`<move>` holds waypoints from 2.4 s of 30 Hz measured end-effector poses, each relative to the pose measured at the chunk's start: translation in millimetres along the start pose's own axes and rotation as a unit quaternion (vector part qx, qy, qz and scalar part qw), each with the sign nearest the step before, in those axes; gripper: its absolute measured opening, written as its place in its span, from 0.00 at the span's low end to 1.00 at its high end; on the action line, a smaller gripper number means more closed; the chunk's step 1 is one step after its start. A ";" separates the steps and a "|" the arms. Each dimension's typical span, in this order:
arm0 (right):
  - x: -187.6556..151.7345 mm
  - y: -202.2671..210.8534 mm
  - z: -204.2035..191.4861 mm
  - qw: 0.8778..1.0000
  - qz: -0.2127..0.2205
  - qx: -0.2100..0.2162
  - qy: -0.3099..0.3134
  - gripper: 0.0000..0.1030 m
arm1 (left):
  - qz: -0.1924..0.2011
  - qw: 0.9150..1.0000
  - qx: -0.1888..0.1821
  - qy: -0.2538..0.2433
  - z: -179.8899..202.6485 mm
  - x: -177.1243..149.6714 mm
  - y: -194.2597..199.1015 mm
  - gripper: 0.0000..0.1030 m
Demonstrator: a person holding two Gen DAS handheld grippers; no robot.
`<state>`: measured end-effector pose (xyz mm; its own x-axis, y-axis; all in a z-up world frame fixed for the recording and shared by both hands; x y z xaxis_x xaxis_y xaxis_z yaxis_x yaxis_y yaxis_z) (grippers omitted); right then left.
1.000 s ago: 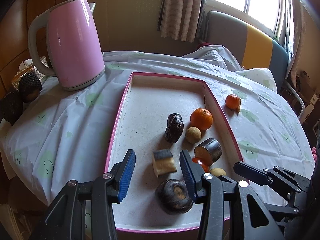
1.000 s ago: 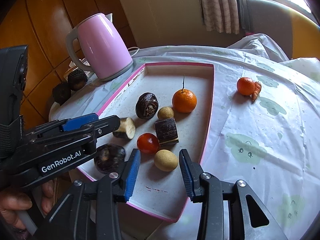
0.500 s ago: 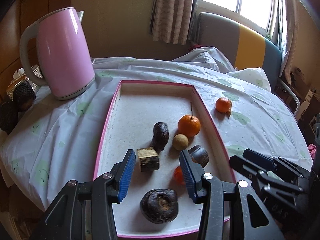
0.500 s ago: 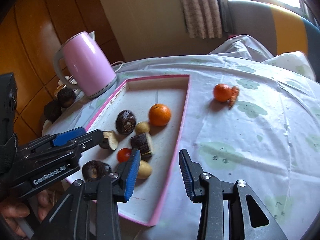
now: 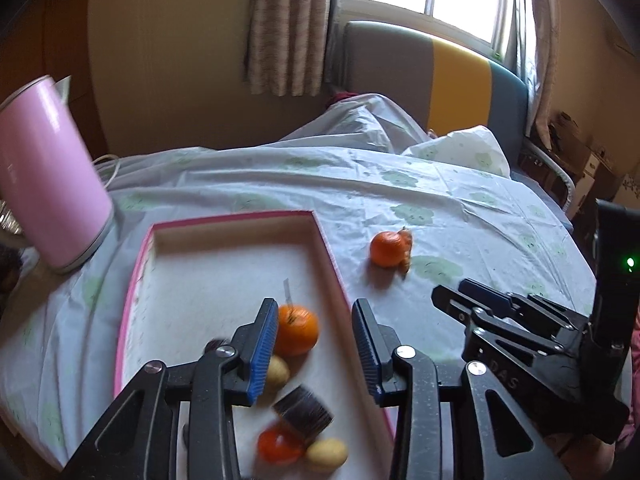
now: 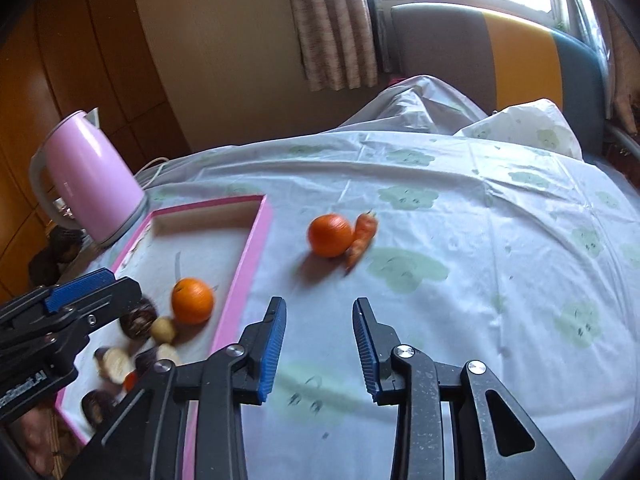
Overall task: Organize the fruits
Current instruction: 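Move both tools back from the tray toward the carrot and mandarin, then grasp the orange carrot with the right tool, then grasp the mandarin orange with the left tool while the right tool holds the carrot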
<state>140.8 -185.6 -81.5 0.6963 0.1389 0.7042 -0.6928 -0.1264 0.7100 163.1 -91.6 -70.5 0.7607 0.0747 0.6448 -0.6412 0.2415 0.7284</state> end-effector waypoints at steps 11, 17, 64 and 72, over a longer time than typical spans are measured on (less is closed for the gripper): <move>27.6 -54.7 43.3 0.999 -0.020 -0.014 -0.026 0.22 | -0.057 0.998 -0.030 0.004 35.9 21.6 -65.3 0.30; 35.2 -75.8 46.0 0.999 -0.023 0.010 -0.029 0.22 | -0.063 0.997 -0.041 0.018 42.2 30.0 -80.4 0.29; 4.3 -55.3 72.4 0.998 -0.047 -0.032 -0.031 0.19 | -0.094 0.995 -0.014 0.005 61.3 22.2 -124.0 0.34; 4.9 -37.3 63.9 0.998 -0.034 -0.033 -0.029 0.19 | -0.080 0.996 -0.035 0.000 66.3 20.1 -98.3 0.33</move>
<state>182.0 -243.0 -104.0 0.7500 0.0876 0.6556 -0.6536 -0.0541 0.7549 234.6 -178.0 -113.8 0.8522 0.0300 0.5224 -0.5036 0.3180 0.8033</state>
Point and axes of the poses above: each gripper's, at about its wrist camera, not at the fingertips, and y roughly against the way its jaws point, z to its right, x to its top, the point moved 8 cm from there along -y, roughly the way its jaws point, and after that the axes turned 14 degrees about y, right-handed, at the moved point
